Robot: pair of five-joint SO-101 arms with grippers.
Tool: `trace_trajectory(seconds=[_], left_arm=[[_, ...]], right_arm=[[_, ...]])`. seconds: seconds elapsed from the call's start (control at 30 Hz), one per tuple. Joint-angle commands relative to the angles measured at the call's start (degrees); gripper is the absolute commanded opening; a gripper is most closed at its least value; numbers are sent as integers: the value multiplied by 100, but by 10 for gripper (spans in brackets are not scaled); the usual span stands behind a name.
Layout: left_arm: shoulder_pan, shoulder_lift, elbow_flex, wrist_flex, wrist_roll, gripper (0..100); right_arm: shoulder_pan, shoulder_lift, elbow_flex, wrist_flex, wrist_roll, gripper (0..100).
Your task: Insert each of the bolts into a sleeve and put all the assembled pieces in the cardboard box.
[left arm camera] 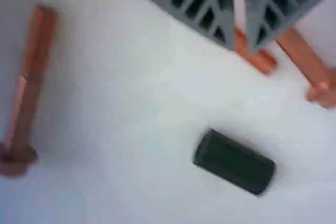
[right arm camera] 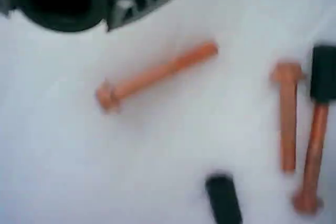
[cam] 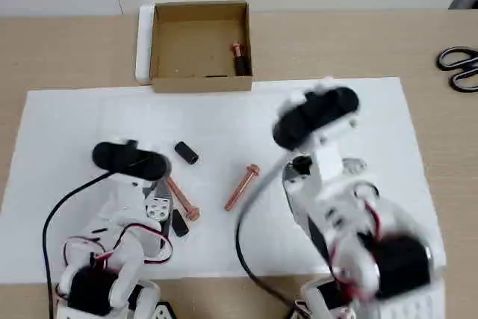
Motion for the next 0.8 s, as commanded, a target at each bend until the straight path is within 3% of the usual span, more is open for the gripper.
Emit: trace_trajectory(seconds=[0.0, 0.17, 0.4, 0.77], left_arm=[[202, 1231, -901, 44, 18, 6], [519, 3121, -2149, 79, 18, 6], [1213, 5222, -4057, 791, 18, 6], [1741, 7578, -4822, 1152, 0, 25]], right_arm=[[66, -1253, 923, -1007, 9, 4], [75, -2651, 2312, -1807, 9, 4], [119, -4031, 3244, -2000, 9, 4], [2044, -3987, 3279, -2316, -9, 4]])
